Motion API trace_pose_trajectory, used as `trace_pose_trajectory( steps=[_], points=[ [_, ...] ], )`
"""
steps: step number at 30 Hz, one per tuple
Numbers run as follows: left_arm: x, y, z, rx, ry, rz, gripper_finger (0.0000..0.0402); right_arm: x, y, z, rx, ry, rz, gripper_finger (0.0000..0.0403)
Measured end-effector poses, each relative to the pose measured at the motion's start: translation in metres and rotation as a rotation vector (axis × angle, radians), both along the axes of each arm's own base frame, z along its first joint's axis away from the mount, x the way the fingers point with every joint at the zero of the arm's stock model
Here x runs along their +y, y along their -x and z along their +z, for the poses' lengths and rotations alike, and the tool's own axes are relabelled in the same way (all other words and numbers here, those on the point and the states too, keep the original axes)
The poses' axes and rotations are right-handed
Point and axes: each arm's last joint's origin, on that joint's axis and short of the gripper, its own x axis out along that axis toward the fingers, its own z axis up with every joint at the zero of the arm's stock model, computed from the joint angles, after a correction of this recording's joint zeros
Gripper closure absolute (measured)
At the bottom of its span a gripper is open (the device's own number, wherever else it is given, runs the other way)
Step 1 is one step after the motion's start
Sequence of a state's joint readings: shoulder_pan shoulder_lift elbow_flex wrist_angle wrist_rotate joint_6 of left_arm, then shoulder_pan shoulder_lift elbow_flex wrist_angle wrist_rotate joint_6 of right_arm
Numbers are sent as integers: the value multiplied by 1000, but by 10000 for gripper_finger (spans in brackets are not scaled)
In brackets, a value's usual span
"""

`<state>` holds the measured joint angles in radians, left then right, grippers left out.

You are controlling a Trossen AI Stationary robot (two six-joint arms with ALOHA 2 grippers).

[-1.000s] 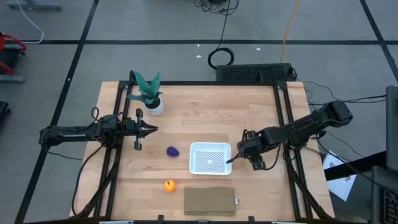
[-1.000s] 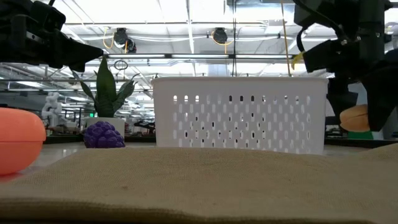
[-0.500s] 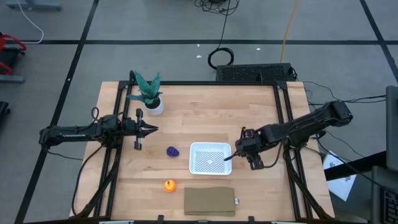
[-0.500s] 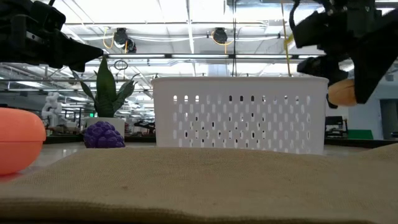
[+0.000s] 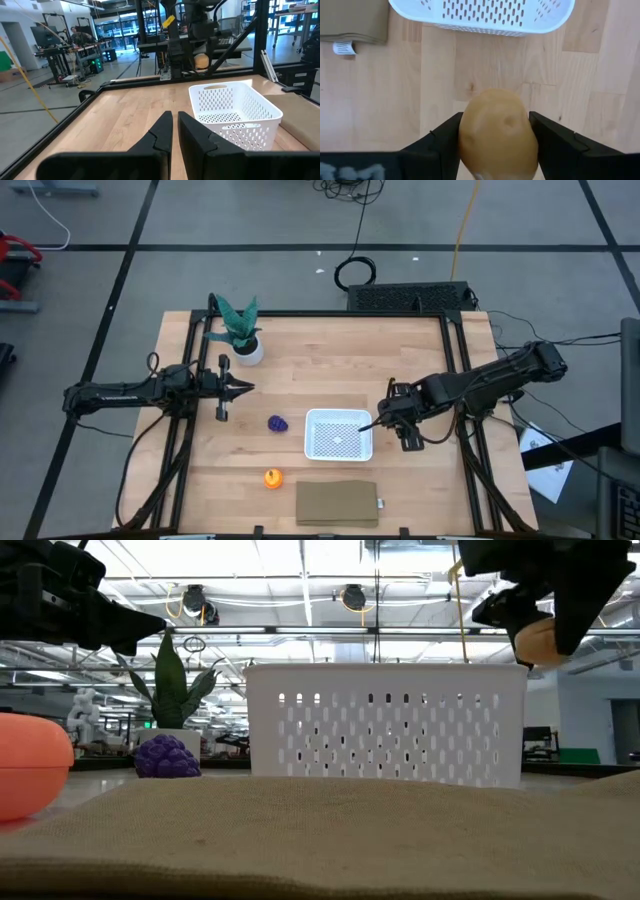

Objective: Pick and placing Produce into tupperware
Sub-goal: Put the potato into the white basket

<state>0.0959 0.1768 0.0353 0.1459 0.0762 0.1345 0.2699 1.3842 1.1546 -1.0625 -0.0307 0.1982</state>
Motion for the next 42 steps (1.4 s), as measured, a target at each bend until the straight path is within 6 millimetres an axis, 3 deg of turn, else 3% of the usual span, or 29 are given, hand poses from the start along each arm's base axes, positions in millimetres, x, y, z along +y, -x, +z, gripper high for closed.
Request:
trace_pose_trajectory(
  steps=[14,26,42],
  points=[
    [0,0,0,0,0,0,371,-6,3,27,55,-4,-96,204],
    [0,0,0,0,0,0,371,-17,-4,53,-15,-41,-133,204],
    [0,0,0,0,0,0,371,-27,-17,57,-140,-45,-81,204]
  ],
)
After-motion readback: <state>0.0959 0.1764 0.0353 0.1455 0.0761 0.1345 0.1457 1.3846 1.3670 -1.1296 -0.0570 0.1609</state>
